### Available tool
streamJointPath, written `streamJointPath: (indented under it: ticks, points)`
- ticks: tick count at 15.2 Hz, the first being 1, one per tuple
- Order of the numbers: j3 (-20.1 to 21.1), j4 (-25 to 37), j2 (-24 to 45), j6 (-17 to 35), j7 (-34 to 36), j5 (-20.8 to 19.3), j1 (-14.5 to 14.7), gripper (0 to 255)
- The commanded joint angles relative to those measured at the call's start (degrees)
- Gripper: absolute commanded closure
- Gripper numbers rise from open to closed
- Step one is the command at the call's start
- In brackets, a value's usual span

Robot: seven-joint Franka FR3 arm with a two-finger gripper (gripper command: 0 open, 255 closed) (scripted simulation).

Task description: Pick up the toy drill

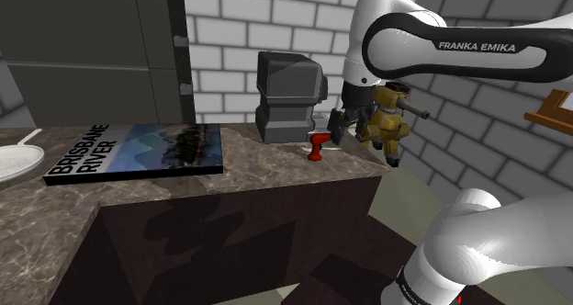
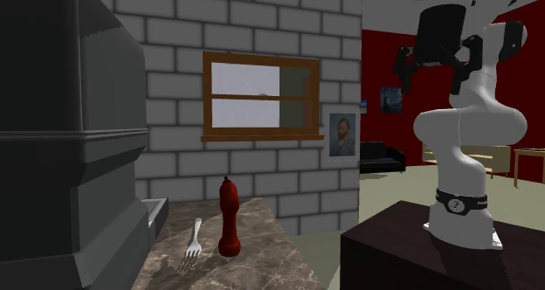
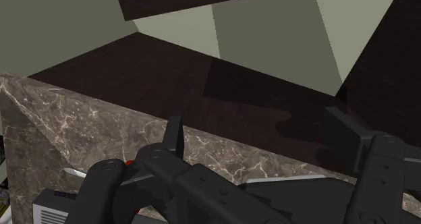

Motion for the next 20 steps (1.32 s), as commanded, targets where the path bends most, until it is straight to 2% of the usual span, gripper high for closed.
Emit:
streamJointPath:
  ticks: [1,6,12,16,20]
  points:
    - [0.0,0.0,0.0,0.0,0.0,0.0,0.0,0]
    - [-7.8,-2.6,1.7,5.3,-13.2,-5.5,-0.3,0]
    - [-17.1,-2.0,8.0,12.7,-28.6,-10.9,-0.4,0]
    - [-23.2,0.5,14.5,17.9,-38.9,-12.8,0.5,0]
    - [-29.1,4.7,22.4,22.9,-49.6,-12.6,2.2,0]
